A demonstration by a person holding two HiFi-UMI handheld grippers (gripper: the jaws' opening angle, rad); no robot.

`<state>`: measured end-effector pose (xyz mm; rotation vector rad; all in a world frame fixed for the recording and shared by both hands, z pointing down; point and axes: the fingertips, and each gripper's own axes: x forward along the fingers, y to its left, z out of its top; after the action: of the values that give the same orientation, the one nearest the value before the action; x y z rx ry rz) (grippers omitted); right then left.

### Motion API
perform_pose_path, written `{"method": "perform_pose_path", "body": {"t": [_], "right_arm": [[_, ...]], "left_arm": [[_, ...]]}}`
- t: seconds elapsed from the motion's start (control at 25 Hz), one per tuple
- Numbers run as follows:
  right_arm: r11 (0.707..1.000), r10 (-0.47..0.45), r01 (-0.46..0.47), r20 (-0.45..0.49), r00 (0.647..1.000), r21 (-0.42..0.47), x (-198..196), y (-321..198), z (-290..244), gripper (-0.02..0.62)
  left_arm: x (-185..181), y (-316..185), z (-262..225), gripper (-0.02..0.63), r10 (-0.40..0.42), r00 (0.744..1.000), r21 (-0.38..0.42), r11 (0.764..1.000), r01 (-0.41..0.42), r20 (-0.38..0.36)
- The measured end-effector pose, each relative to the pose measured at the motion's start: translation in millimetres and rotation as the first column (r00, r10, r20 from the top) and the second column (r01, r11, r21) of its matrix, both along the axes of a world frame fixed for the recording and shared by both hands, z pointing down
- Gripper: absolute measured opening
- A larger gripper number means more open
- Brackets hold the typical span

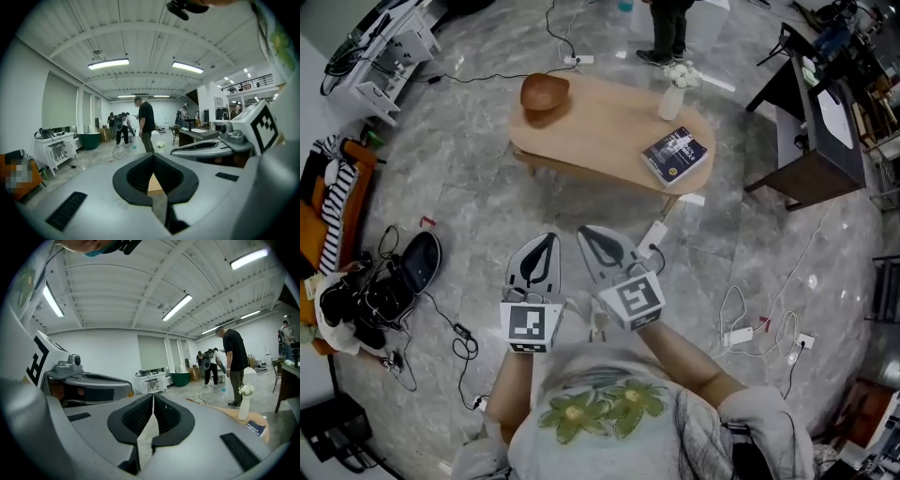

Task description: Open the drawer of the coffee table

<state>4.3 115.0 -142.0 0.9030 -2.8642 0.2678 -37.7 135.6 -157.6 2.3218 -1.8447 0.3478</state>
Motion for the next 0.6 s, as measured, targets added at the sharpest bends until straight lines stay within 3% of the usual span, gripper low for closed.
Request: {"method": "perform_pose_path", "body": {"t": [0.16,0.6], "right_arm": [[1.000,0.020,-0.020,0.004,1.000,-0.017,0.9,-23.2,9.3,0.023],[0.995,0.018,-0.021,-0.034,0.999,-0.097,-15.8,-63.9,42.9,0.023]], "left_arm": [[0.2,-23.7,6.7,0.009,0.010,1.000,-0.001,1.000,-0.010,0.007],[-1.0,-78.1,51.6,0.009,0.087,0.995,-0.079,0.993,-0.091,-0.056]]}}
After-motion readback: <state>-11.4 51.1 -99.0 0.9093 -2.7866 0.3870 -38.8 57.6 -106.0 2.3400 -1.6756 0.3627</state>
